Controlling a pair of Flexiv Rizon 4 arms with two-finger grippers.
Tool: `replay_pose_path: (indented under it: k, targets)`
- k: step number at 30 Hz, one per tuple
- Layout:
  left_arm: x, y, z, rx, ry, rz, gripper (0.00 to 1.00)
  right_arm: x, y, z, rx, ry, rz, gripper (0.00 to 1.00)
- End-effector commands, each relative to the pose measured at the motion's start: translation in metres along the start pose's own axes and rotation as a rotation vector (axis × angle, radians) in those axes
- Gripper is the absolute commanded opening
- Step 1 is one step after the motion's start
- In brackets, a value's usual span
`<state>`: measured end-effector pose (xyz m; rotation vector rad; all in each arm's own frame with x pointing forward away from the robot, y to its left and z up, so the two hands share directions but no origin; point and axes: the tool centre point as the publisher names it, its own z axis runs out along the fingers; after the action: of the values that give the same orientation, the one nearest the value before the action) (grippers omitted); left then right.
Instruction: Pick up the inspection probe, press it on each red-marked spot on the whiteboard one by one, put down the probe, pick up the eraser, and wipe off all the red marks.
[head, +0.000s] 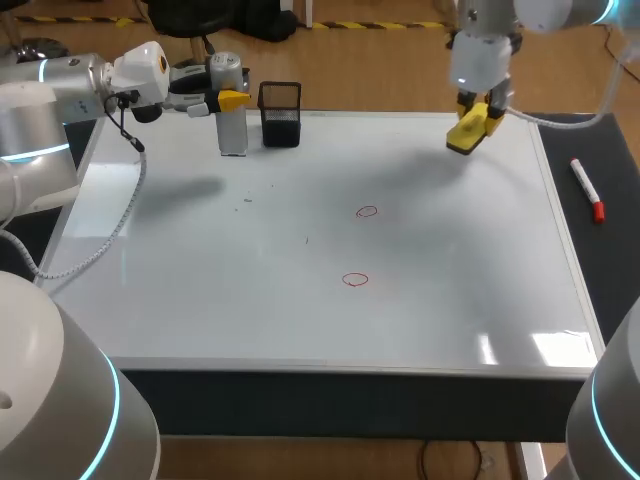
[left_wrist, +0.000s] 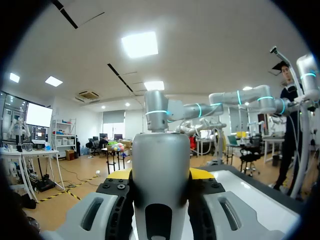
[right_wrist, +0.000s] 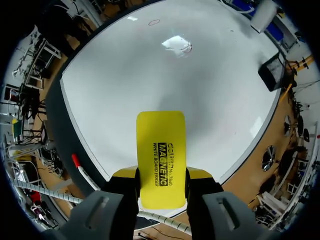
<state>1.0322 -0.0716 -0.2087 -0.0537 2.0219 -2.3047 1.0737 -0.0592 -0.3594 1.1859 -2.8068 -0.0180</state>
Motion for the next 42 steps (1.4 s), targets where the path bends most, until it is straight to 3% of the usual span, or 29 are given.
replay_pose_path:
  k: [1, 8, 12, 23, 42]
  targets:
    - [0.002, -0.002, 0.001, -0.001, -0.006, 0.002, 0.00, -0.001, 0.032, -0.008, 0.054, -0.004, -0.041, 0.00]
    - [0.002, -0.002, 0.001, -0.001, -0.006, 0.002, 0.00, -0.015, 0.084, -0.012, 0.066, -0.033, -0.146, 0.00]
    - [0.002, -0.002, 0.001, -0.001, -0.006, 0.002, 0.00, -0.022, 0.102, -0.009, 0.069, -0.029, -0.192, 0.00]
    - [0.002, -0.002, 0.001, -0.001, -0.006, 0.002, 0.00, -0.051, 0.169, 0.035, 0.060, -0.002, -0.298, 0.00]
    - [0.002, -0.002, 0.001, -0.001, -0.006, 0.002, 0.00, -0.074, 0.229, 0.054, 0.035, -0.061, -0.366, 0.00]
